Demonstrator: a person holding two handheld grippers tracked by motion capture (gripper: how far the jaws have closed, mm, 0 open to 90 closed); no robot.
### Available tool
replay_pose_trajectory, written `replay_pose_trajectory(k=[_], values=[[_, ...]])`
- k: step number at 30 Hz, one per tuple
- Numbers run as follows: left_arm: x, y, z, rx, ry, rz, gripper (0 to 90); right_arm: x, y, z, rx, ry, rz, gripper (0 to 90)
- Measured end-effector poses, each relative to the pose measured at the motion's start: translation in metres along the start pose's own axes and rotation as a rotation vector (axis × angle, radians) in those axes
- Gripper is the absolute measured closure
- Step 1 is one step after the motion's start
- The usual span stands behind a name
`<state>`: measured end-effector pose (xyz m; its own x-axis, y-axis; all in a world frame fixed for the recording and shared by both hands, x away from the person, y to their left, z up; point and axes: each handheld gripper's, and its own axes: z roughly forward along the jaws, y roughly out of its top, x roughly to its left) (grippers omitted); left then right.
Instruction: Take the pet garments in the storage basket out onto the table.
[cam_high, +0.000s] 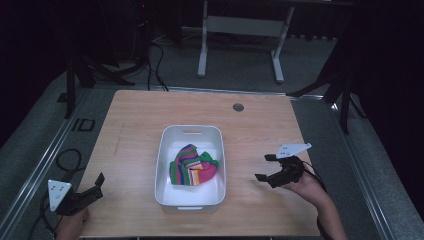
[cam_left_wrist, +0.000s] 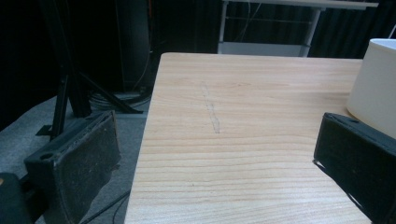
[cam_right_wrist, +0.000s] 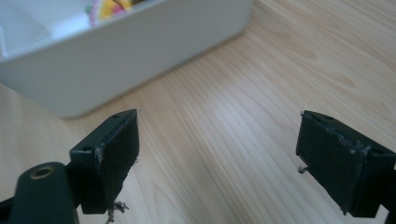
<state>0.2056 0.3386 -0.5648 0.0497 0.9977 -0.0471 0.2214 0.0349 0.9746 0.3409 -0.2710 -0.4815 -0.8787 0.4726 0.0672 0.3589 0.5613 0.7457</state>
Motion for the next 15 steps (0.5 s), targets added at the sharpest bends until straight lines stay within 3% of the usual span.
replay_pose_trajectory(k=[6,12,15], values=[[0.0,0.0,0.0,0.004,-0.005,-0.003,0.9,0.007,0.028,0.009,0.008,0.049,-0.049,13.4],[-0.003,0.0,0.001,0.013,-0.006,0.031,0.9,0.016,0.055,0.019,0.014,0.096,-0.097,14.7],[-0.003,0.0,0.001,0.012,-0.007,0.029,0.9,0.02,0.068,0.025,0.015,0.116,-0.115,14.7]])
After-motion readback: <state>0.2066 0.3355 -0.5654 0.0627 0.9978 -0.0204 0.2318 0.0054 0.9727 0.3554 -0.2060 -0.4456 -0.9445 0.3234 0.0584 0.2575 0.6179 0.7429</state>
